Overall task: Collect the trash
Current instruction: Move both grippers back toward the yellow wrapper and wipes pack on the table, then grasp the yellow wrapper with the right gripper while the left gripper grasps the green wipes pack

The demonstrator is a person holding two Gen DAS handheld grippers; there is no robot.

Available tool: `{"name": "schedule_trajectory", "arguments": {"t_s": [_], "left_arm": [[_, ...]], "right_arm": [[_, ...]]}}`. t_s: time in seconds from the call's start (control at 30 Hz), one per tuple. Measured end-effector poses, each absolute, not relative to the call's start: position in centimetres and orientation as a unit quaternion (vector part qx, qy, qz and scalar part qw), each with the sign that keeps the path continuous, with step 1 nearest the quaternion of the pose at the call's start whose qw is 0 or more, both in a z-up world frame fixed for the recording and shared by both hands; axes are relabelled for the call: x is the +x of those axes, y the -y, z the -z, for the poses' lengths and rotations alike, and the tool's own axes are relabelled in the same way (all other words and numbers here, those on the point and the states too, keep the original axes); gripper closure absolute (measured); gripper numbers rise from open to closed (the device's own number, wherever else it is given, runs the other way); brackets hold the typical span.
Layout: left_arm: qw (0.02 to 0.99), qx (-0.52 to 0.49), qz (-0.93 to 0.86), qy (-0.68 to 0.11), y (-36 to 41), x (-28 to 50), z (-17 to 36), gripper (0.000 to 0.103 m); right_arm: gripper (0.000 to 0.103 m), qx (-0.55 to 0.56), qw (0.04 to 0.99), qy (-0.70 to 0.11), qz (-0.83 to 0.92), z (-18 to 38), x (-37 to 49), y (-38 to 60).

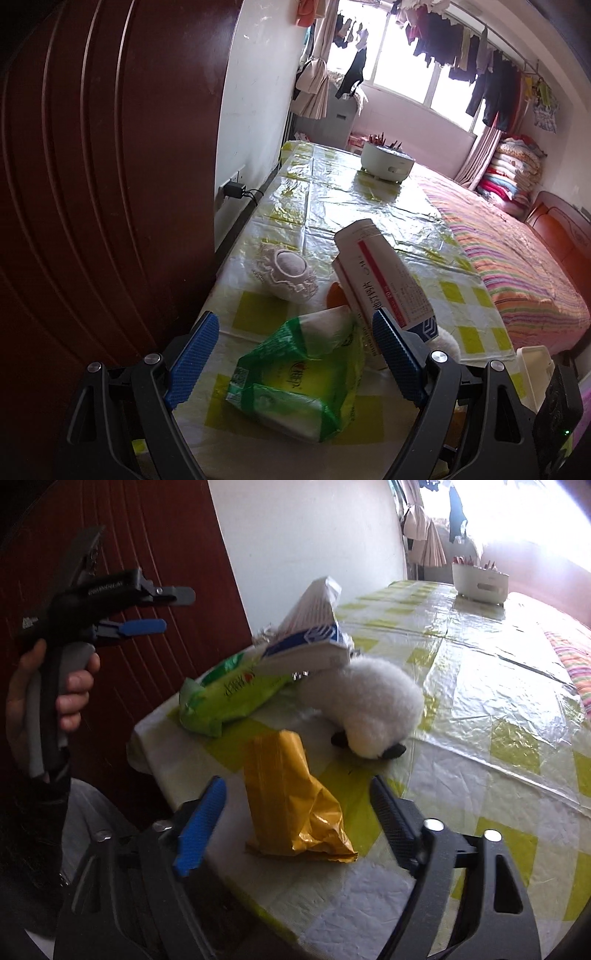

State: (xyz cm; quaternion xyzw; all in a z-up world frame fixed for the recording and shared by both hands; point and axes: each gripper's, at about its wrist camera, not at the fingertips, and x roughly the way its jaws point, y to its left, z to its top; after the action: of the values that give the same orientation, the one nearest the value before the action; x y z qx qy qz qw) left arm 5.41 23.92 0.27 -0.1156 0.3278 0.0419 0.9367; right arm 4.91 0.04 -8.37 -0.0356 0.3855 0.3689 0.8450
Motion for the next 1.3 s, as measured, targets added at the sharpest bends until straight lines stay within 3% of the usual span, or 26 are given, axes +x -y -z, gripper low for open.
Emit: {"name": "schedule_trajectory", "arguments": {"t_s": [0.03,0.17,0.6,0.87,1.1,1.17,1.2,1.27,1.3], "left_arm": [[0.936,-0.113,-0.043,-0.332,-23.9,5.4,-0.2,0.020],[0.929,-0.089,-0.042,-0.356,-23.6,5.8,0.6,0.020],[0.902,0.096,-0.020,-0.421,-16.0,6.9,3.9,0.020],[0.871,0.149,-0.071,-0.462,-15.4,8.9,7.4,0.020],[0.878,0.144,-0.062,-0.452,-16.3,9.6,8.1,0.021],[0.880,0.164,-0.048,-0.444,-16.2,9.5,8.3,0.031],[0.879,0.160,-0.035,-0.447,-16.1,9.4,8.3,0.051],[0.883,0.146,-0.026,-0.446,-16.2,9.6,8.1,0.064],[0.885,0.146,-0.025,-0.442,-16.2,9.6,7.9,0.081]], "right_arm": [[0.066,-0.043,0.843,-0.389,-0.370,8.6,4.9,-0.3],[0.076,-0.061,0.841,-0.391,-0.370,8.7,4.6,-0.7],[0.077,-0.035,0.857,-0.365,-0.361,7.3,4.7,1.1],[0.077,-0.018,0.866,-0.351,-0.356,6.5,4.5,2.6],[0.077,-0.013,0.871,-0.339,-0.355,6.0,4.3,3.0],[0.077,-0.010,0.873,-0.335,-0.354,5.9,4.1,3.3],[0.077,-0.008,0.875,-0.333,-0.352,5.8,4.1,3.4],[0.077,-0.004,0.877,-0.329,-0.350,5.7,4.1,3.6],[0.077,-0.003,0.877,-0.329,-0.349,5.7,4.1,3.7]]}}
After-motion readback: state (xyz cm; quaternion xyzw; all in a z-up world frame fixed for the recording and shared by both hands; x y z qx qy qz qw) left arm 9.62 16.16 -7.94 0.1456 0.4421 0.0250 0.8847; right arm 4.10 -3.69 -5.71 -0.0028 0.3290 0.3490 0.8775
